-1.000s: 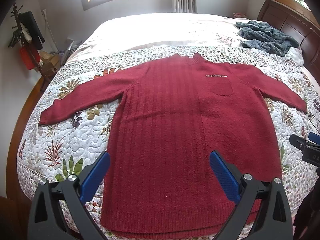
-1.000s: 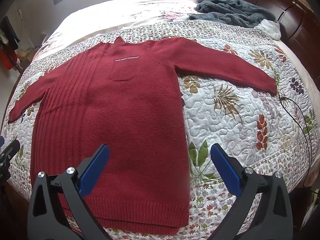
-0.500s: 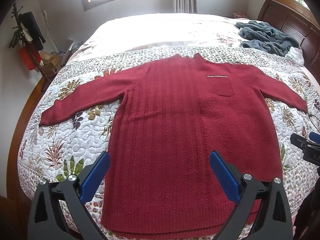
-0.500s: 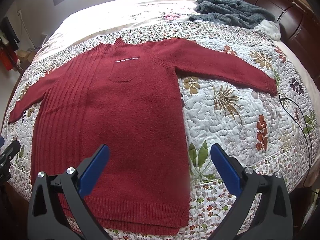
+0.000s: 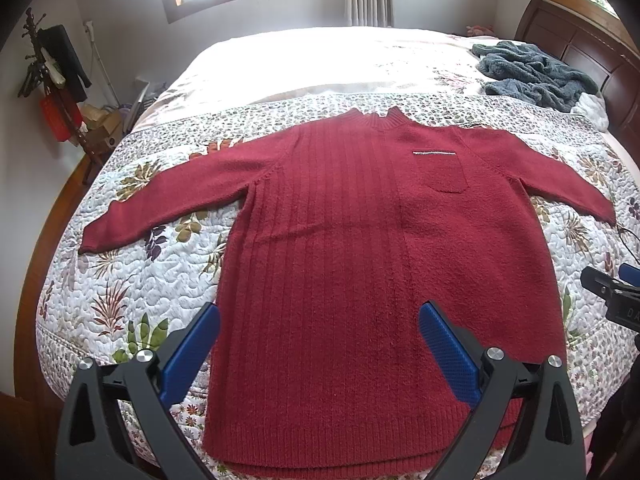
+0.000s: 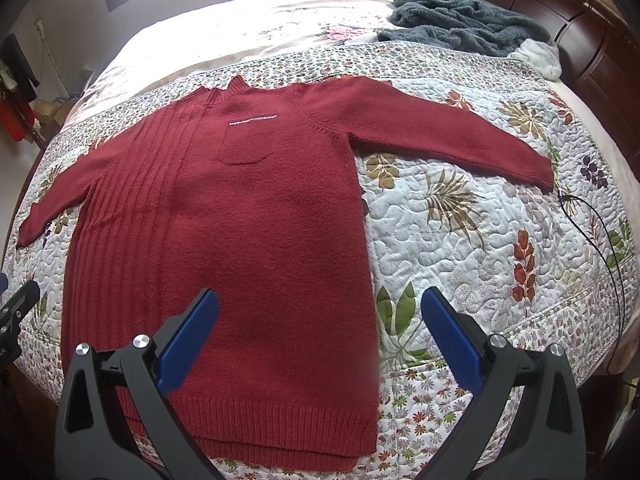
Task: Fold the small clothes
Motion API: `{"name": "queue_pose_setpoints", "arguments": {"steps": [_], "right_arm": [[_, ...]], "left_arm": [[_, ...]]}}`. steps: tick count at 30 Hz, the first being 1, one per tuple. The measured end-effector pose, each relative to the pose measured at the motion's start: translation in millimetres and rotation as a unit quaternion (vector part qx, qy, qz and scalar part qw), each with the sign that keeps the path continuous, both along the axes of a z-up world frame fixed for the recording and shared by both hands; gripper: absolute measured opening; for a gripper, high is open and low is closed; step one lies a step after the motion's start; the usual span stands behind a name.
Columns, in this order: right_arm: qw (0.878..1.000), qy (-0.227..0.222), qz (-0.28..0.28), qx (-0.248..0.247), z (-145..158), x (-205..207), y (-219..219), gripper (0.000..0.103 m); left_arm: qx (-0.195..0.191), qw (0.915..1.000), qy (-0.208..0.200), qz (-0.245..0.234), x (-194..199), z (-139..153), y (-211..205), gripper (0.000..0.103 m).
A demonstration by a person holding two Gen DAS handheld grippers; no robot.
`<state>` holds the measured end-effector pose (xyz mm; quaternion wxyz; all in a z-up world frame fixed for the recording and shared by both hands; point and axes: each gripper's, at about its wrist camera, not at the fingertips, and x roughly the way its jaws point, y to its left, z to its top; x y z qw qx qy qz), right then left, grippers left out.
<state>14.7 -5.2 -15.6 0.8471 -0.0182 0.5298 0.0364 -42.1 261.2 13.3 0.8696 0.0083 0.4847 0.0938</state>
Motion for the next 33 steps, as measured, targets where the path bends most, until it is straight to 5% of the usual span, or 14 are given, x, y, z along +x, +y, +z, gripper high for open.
{"name": "queue_pose_setpoints", "arguments": {"steps": [8,13,18,26,33], "right_arm": [[1.000,-0.012,0.004,0.007,0,1,-4,0.100],[0.999,-0.030,-0.011,0.038,-9,21,-41,0.100],[0.995,-0.019,-0.084,0.046,-16,72,-132,0.100],[0.971,0.021,-0.225,0.082,-55,159,-317,0.100],[0.961,0.065,-0.237,0.126,-103,217,-391,0.099]], "left_arm": [[-0.002,0.9999,-0.002,-0.014,6,-6,-4,0.099],[-0.048,0.9981,0.007,-0.039,31,-24,-8,0.099],[-0.057,0.9971,0.009,-0.050,82,-35,-25,0.099],[-0.082,0.9951,-0.018,-0.054,164,-33,-63,0.099],[-0.078,0.9941,-0.030,-0.070,214,-36,-97,0.099]]}}
